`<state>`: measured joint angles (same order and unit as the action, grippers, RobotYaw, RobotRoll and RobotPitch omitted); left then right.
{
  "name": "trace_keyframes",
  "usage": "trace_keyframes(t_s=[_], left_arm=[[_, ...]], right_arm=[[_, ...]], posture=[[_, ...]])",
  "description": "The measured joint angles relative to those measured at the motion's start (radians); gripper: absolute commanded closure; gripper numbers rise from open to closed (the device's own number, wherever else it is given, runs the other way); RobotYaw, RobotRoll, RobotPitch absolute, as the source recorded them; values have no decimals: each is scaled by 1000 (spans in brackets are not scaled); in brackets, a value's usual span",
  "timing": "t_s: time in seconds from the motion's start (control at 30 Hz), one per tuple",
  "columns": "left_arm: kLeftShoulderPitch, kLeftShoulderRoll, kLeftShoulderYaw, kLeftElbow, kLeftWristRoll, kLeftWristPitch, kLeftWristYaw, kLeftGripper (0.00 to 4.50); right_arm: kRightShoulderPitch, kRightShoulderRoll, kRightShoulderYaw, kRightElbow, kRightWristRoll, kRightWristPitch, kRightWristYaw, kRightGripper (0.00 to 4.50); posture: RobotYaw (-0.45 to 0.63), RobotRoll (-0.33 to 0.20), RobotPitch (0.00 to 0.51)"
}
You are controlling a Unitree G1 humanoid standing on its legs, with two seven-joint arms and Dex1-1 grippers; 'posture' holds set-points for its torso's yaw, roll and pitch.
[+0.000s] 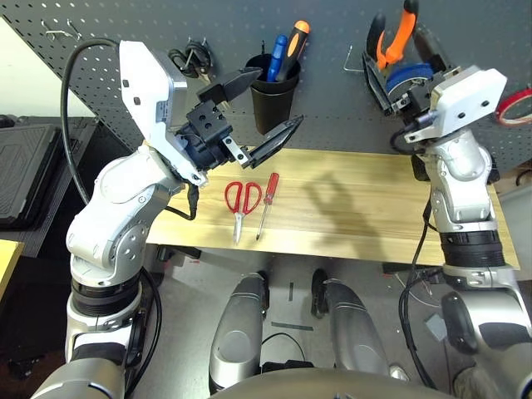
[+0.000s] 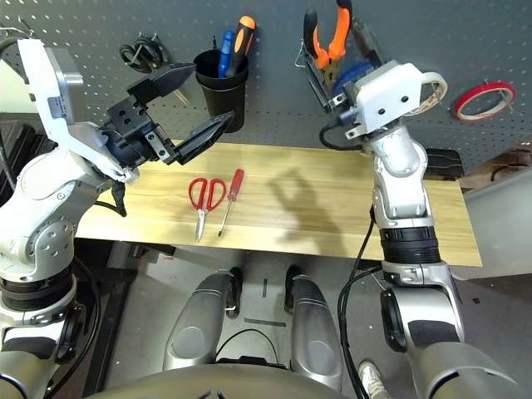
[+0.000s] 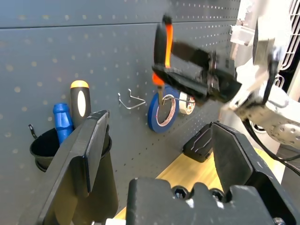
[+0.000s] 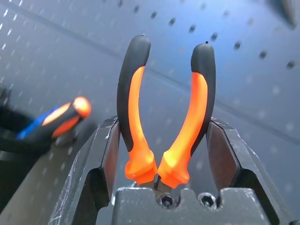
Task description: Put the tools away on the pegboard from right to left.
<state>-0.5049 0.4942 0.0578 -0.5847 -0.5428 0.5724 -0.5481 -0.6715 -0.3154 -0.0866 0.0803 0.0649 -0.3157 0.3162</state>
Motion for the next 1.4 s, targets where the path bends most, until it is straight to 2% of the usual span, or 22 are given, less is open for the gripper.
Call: trace_keyframes(t_s=[0.23, 0.57, 1.03, 1.27, 1.3, 1.37, 1.4], left_arm=[[0, 0, -2, 9, 0, 0, -1, 0], [0, 2, -11, 10, 2, -5, -1, 0], [2, 9, -13, 10, 11, -5, 1, 0], [5, 9, -15, 10, 17, -5, 2, 0], [5, 9, -15, 10, 17, -5, 2, 0], [5, 10, -15, 10, 18, -5, 2, 0], [5, 10, -15, 10, 18, -6, 2, 0]], right_arm=[[-115, 42, 1, 14, -9, 26, -53, 1436], [-198, 84, 0, 203, -9, 26, -106, 1436], [-205, 136, -6, 324, 13, 109, -143, 1436], [-160, 143, -2, 324, 11, 116, -137, 1436], [-159, 142, -1, 323, 10, 111, -130, 710], [-149, 137, 4, 323, 9, 90, -112, 156], [-143, 135, 9, 322, 8, 78, -102, 14]], posture=[[229, 0, 222], [250, 0, 227], [263, 0, 233], [263, 0, 234], [263, 0, 234], [262, 0, 235], [262, 0, 236]])
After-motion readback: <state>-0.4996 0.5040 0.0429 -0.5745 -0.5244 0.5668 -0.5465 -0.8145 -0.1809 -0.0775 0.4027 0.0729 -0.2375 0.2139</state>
